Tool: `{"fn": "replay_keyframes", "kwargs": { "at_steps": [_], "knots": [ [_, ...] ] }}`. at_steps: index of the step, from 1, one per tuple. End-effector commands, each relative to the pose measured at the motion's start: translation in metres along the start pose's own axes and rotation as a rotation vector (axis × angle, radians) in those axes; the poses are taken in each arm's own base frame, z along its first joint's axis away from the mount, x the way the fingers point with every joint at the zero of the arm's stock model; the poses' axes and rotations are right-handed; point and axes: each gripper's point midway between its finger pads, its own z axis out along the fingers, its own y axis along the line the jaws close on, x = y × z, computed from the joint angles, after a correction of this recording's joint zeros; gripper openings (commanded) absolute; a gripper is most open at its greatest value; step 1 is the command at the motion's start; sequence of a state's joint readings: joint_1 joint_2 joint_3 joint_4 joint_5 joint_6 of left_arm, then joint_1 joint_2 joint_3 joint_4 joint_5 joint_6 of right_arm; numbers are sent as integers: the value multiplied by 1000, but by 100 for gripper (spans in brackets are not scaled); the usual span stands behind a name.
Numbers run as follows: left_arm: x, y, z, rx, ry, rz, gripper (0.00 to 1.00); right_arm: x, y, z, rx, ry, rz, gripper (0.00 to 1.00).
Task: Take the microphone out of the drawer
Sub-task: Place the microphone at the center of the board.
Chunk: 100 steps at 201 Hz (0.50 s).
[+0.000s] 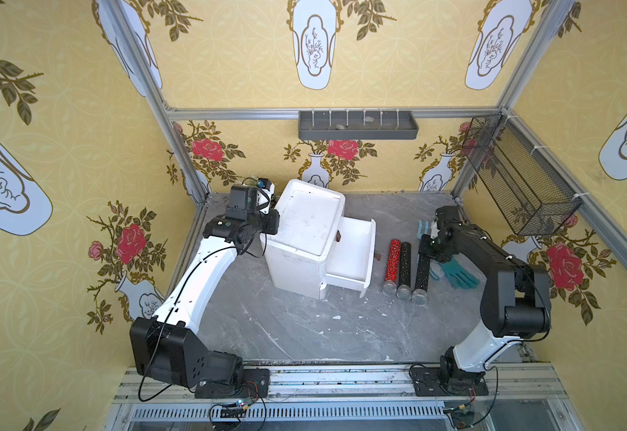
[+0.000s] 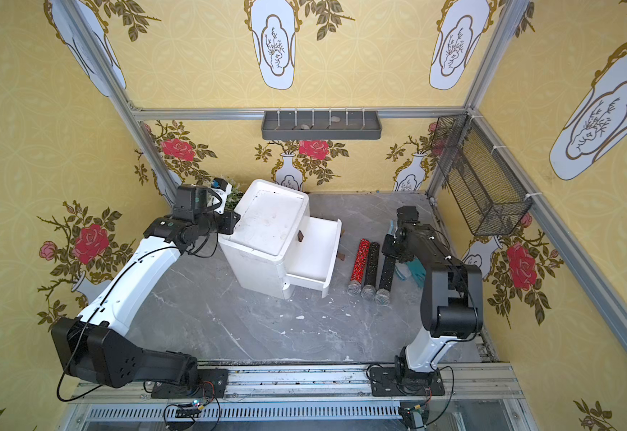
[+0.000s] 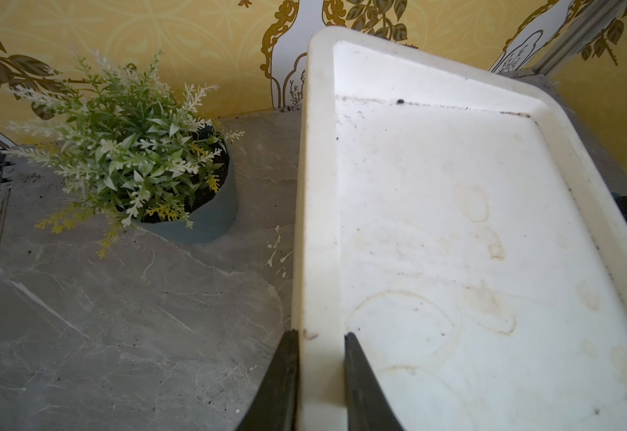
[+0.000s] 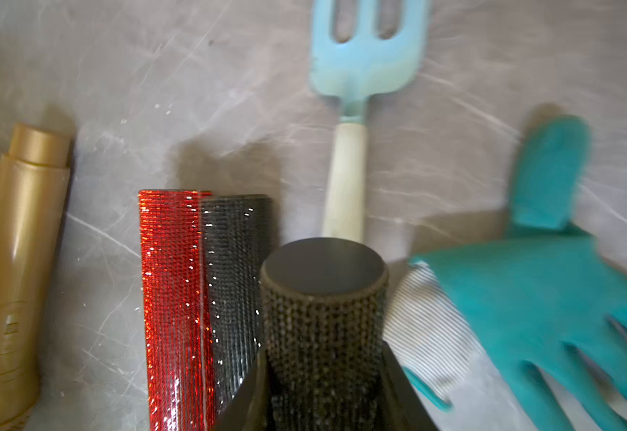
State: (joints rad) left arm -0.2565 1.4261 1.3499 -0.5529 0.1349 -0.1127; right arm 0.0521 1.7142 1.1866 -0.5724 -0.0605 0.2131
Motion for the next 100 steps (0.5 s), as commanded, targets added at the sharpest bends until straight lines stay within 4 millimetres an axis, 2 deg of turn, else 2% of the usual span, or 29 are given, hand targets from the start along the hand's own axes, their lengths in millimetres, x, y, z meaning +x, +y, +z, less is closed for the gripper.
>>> {"fn": "replay_keyframes", "kwargs": {
  "at_steps": [1, 39, 100],
  "knots": [
    [42, 3, 10, -11, 159, -40, 16, -12, 4, 9, 25, -27, -41, 16],
    [42, 3, 10, -10, 160, -40, 16, -14, 15, 23, 11, -8, -60, 16],
    [43, 4, 11, -11, 164, -39, 16, -8, 20, 41, -12, 35, -12, 19]
  ]
}}
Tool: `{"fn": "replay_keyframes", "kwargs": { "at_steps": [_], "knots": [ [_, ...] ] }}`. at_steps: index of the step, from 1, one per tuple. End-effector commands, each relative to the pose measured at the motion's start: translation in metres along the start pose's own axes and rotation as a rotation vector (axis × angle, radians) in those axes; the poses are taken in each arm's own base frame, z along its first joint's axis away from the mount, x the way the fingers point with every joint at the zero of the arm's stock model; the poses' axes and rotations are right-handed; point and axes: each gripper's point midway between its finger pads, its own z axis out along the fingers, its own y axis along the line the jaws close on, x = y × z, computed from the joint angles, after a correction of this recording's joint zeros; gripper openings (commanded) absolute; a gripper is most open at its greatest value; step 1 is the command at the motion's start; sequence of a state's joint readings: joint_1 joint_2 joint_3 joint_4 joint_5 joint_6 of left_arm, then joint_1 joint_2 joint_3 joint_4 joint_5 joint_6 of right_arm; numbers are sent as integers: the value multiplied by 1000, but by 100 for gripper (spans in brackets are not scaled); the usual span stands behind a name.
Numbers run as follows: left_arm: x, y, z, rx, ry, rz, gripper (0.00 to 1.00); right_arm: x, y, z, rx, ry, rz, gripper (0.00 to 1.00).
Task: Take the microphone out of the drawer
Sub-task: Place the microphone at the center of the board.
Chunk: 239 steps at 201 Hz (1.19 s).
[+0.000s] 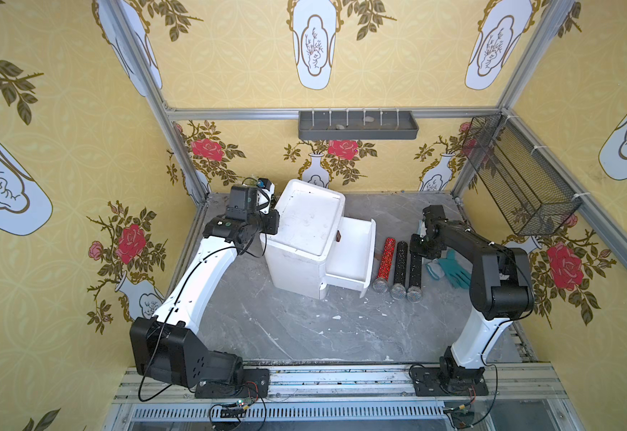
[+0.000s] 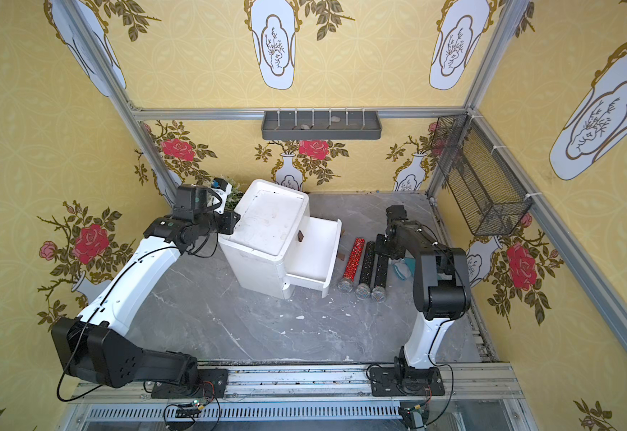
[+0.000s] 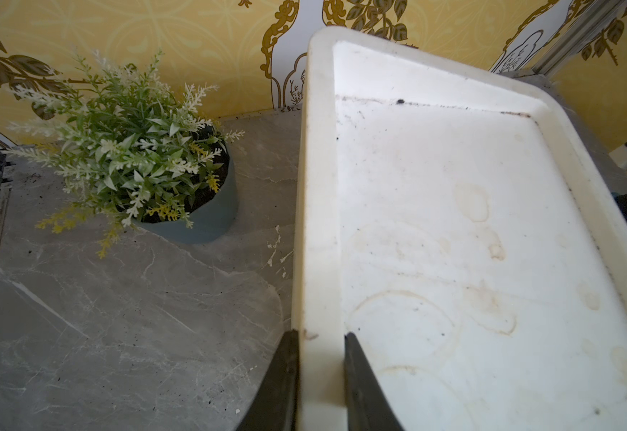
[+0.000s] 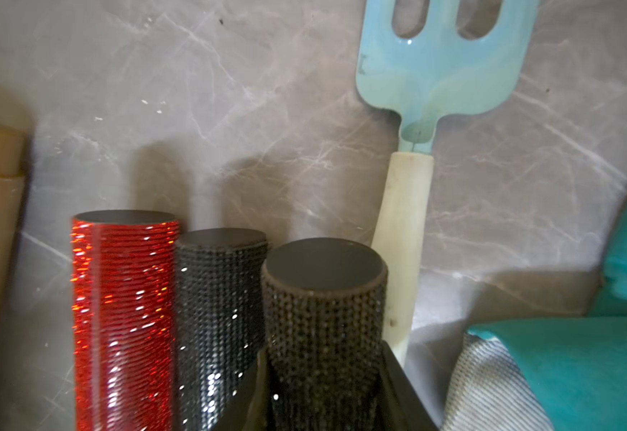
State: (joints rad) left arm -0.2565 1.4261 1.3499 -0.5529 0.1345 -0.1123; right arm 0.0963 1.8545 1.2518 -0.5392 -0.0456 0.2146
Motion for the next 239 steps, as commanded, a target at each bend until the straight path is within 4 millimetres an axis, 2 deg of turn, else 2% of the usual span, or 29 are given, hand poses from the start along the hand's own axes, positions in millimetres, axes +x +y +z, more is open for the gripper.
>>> {"fn": "replay_keyframes", "kwargs": {
  "at_steps": [1, 21, 45, 71, 98, 116, 148, 178, 200, 239],
  "knots": [
    [43, 3, 11, -11, 163, -40, 16, -4, 5, 5, -22, -6, 25, 19],
    [42, 4, 10, -12, 162, -39, 16, -2, 5, 11, -19, 11, 34, 24],
    [43, 4, 10, -13, 164, -39, 16, -1, 5, 13, -20, 15, 45, 36],
    [43, 4, 10, -13, 162, -39, 16, -6, 8, 7, -32, 0, 60, 45],
    [42, 4, 10, -13, 160, -39, 16, -16, 13, -9, -54, -42, 80, 60],
    [42, 4, 9, -13, 159, -39, 16, -25, 18, -25, -74, -77, 89, 66],
    [41, 4, 8, -13, 157, -38, 16, -36, 25, -55, -105, -130, 106, 67],
    [40, 4, 8, -14, 153, -38, 16, -35, 45, -86, -226, -188, 123, 62],
    [40, 3, 7, -13, 152, -39, 16, -29, 63, -104, -356, -213, 126, 39],
    [41, 2, 8, -7, 154, -40, 12, -9, 88, -122, -533, -195, 131, 14]
  ]
}}
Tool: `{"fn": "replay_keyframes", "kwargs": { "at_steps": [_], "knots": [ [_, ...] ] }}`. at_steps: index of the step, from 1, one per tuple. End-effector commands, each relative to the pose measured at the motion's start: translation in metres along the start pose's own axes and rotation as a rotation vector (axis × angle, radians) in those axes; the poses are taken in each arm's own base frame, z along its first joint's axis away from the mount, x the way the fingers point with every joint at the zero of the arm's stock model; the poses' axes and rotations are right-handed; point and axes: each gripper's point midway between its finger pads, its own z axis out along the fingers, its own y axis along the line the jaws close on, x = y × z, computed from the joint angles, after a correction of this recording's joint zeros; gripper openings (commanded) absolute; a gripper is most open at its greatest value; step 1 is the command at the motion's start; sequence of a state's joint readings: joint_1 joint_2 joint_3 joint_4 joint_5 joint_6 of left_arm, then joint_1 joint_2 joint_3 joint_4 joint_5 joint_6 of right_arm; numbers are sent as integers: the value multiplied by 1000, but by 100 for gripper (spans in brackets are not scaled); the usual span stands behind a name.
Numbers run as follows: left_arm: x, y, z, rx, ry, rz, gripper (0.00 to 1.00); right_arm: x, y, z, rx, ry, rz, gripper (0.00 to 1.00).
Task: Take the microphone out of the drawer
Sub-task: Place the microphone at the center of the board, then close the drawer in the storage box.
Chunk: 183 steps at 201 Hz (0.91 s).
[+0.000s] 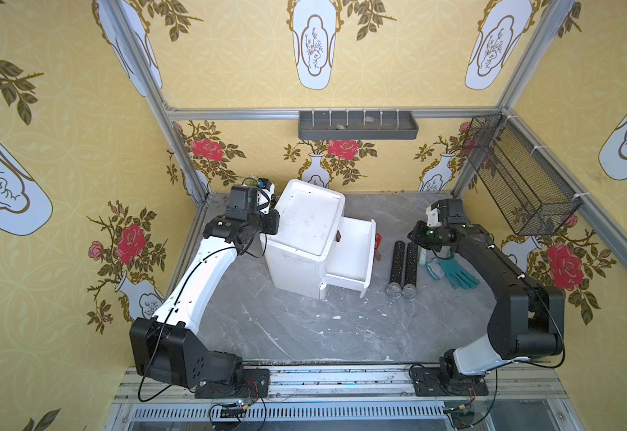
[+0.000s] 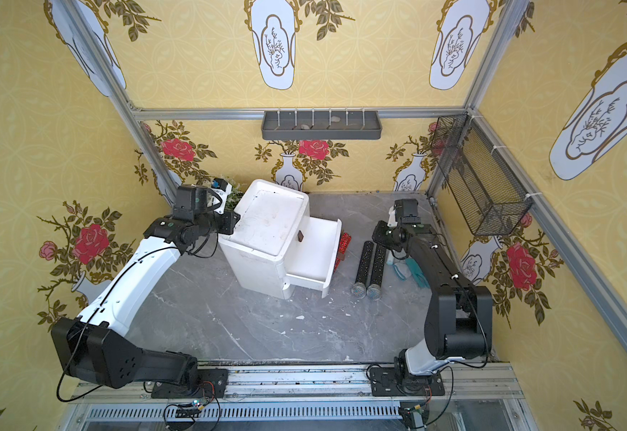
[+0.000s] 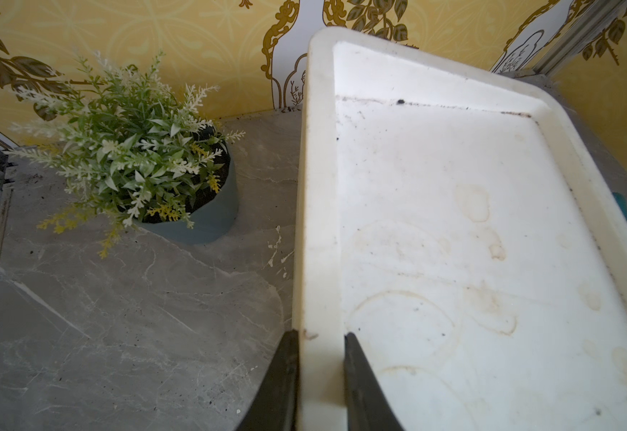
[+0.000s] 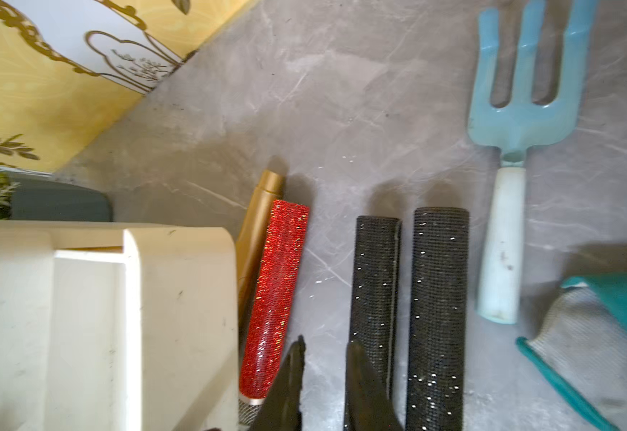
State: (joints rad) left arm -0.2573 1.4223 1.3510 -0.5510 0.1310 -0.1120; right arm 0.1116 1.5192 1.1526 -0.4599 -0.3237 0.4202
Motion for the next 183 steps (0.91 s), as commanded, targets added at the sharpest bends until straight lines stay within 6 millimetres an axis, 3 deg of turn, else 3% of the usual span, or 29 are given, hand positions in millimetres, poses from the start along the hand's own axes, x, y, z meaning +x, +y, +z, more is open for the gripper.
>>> {"fn": "replay_keyframes", "kwargs": {
  "at_steps": [1, 16, 102, 183],
  "knots": [
    [42, 2, 9, -5, 161, -41, 12, 6, 30, -5, -162, 6, 14, 13],
    [42, 2, 9, -5, 161, -41, 12, 17, 37, -5, -203, 32, 22, 0],
    [41, 2, 8, -4, 157, -43, 12, 72, 67, 13, -399, 140, 99, 0],
    [41, 0, 8, 0, 158, -39, 13, 96, 95, 24, -445, 207, 81, 0]
  ]
}}
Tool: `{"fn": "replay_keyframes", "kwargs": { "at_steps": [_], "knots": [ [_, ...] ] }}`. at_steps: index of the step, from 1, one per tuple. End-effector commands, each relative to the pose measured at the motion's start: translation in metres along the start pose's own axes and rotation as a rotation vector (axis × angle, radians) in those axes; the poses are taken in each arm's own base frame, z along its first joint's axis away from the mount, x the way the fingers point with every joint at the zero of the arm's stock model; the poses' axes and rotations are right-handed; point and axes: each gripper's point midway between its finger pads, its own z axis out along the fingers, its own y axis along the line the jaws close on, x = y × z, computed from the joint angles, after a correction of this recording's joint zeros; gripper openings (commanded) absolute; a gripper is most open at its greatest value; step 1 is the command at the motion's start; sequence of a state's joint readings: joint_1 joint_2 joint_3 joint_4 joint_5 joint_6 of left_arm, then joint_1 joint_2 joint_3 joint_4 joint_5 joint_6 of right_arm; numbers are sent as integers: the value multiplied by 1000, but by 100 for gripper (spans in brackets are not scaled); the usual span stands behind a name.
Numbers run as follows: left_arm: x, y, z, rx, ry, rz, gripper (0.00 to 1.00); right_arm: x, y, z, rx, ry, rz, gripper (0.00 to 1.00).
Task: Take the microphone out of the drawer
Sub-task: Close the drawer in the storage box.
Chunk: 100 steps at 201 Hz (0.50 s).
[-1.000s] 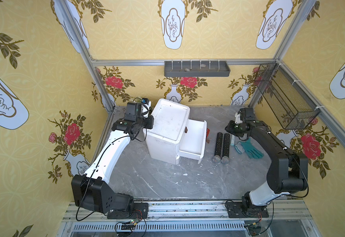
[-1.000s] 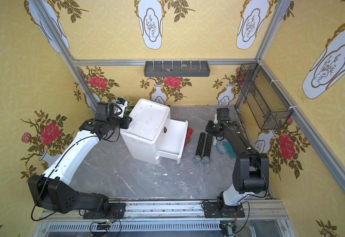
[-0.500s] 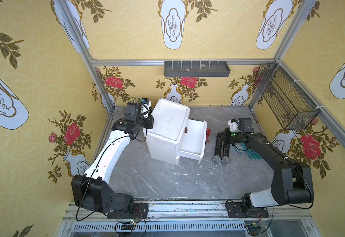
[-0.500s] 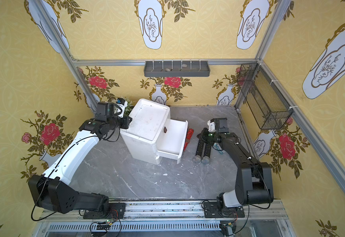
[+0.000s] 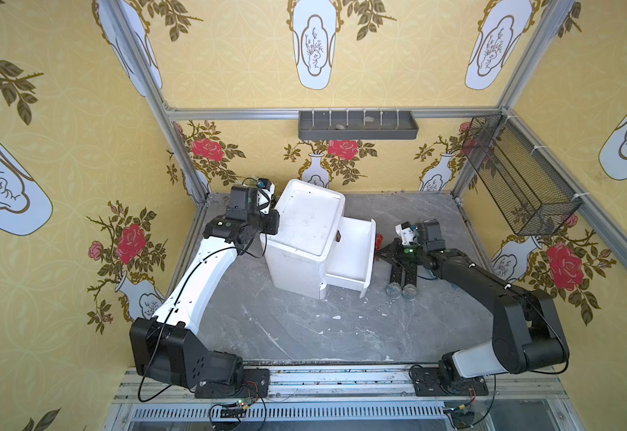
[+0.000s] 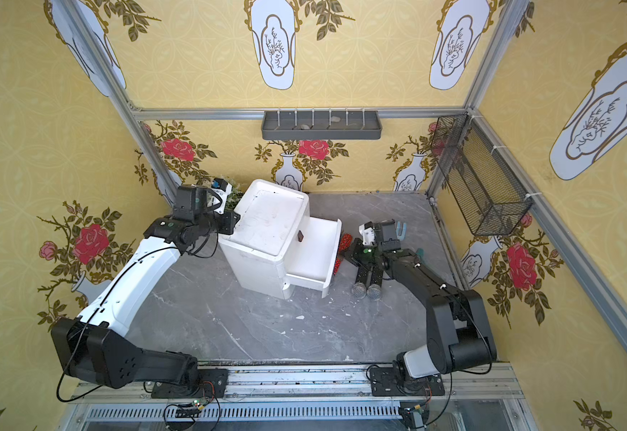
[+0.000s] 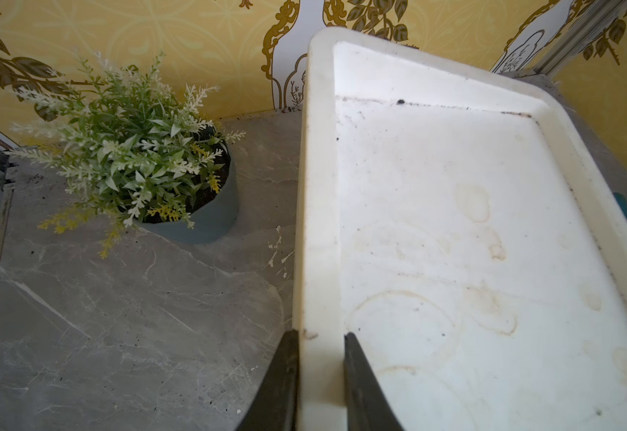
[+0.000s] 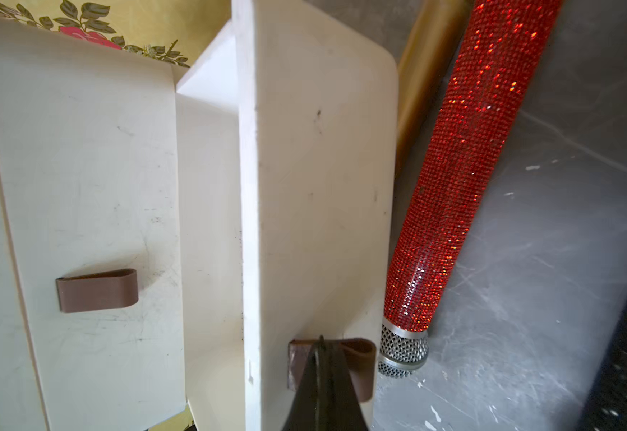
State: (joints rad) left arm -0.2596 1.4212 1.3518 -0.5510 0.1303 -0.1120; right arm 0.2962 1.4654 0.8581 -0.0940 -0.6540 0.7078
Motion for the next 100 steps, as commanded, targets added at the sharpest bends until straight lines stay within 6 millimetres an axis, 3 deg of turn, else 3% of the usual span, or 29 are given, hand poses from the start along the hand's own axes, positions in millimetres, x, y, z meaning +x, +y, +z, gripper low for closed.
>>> {"fn": "replay_keyframes", "kwargs": {
  "at_steps": [1, 100],
  "knots": [
    [42, 1, 8, -1, 159, -41, 13, -2, 14, 5, -47, -5, -26, 0],
    [42, 0, 9, 5, 161, -41, 13, 1, 44, 27, -96, 34, -67, 0]
  ]
}}
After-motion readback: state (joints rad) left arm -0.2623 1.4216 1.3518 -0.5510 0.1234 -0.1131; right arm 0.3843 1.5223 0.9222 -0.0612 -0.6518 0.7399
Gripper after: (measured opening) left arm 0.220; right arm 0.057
